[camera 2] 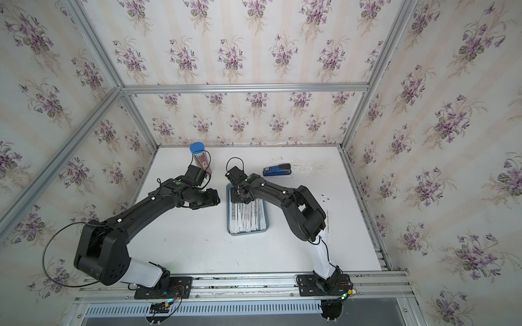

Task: Put the straws into the storage box
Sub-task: Place the straw in the storage box, then pick up the straw from the center of the board.

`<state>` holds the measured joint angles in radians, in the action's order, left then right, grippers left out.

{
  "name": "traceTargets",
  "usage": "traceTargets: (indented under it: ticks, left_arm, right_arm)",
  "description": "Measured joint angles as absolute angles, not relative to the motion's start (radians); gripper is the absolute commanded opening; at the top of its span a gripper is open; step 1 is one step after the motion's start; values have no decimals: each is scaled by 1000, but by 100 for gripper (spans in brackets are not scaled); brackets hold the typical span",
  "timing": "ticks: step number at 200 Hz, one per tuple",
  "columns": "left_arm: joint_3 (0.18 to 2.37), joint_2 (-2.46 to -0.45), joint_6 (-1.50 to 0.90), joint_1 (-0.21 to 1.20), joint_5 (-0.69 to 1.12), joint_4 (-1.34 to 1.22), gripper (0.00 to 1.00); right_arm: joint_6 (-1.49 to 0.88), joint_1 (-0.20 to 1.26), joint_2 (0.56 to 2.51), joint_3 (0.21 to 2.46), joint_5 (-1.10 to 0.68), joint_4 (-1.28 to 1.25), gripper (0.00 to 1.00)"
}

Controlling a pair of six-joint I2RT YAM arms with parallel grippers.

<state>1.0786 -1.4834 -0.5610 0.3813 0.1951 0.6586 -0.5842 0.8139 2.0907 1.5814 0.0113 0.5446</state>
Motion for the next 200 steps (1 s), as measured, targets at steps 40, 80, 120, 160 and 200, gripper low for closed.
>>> traceTargets:
  ticks: [40, 80, 120, 160, 200]
  left_arm:
    - [1073, -1483, -561, 381, 186, 659, 72]
    - [1073, -1477, -561, 381, 178, 660, 72]
    - [1073, -1472, -560, 381, 168, 662, 72]
    - [1108, -1461, -534, 380, 130, 690, 76]
    - [1114, -1417, -469, 376, 18, 718, 94]
  right_arm:
    - [-602, 819, 2091, 1524, 4, 525, 15]
    - [-602, 819, 2087, 1521, 3, 517, 21]
    - [-602, 818, 2056, 1540, 8, 532, 28]
    - [-601, 779, 1937, 1528, 43, 575, 30]
    - [-604, 641, 1690, 1295, 101, 624, 31]
